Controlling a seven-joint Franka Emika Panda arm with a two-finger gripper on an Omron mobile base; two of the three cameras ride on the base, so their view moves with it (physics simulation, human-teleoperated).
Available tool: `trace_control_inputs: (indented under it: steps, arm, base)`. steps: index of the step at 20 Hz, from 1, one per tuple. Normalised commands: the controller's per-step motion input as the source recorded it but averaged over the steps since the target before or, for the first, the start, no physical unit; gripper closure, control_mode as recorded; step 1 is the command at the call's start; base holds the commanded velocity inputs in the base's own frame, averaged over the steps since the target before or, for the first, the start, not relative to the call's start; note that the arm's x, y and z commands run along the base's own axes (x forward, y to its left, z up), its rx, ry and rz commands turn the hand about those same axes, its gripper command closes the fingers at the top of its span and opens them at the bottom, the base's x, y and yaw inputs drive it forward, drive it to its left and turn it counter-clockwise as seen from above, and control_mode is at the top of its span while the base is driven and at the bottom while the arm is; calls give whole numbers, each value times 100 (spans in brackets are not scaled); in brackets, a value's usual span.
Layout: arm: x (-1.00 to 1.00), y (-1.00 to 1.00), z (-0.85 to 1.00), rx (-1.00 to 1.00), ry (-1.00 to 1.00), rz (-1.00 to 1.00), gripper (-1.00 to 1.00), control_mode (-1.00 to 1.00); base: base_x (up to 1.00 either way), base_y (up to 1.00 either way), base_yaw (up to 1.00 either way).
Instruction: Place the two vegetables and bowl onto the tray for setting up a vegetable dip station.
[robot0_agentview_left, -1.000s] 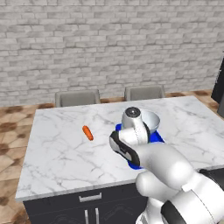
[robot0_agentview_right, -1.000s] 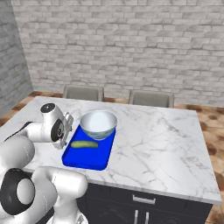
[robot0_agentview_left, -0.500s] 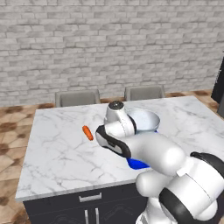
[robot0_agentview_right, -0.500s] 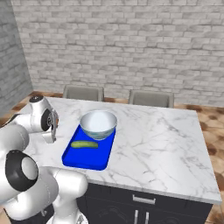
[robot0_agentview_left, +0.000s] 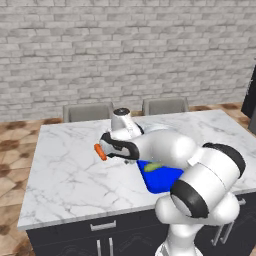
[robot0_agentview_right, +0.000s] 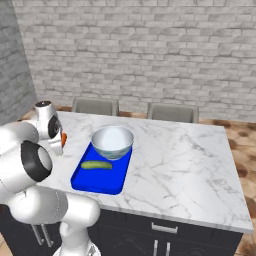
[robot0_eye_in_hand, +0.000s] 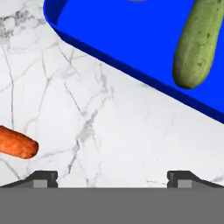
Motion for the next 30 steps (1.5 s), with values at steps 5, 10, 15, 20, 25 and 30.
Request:
trace_control_inputs:
  steps: [5, 10, 15, 20, 25, 30]
  arm:
    - [22, 17, 0, -2, 9, 35, -100, -100]
    - [17, 22, 0, -6, 7, 34, -100, -100]
    - [5, 12, -5, -3, -5, 19, -100, -100]
    - [43, 11, -8, 0, -1, 19, -100, -100]
    - [39, 14, -10, -1, -2, 25, -100, -100]
    - [30, 28, 0, -5, 5, 24, -100, -100]
  base:
    - [0, 0, 0]
    - [0, 0, 0]
    - [0, 0, 0]
    - [0, 0, 0]
    - [0, 0, 0]
    - [0, 0, 0]
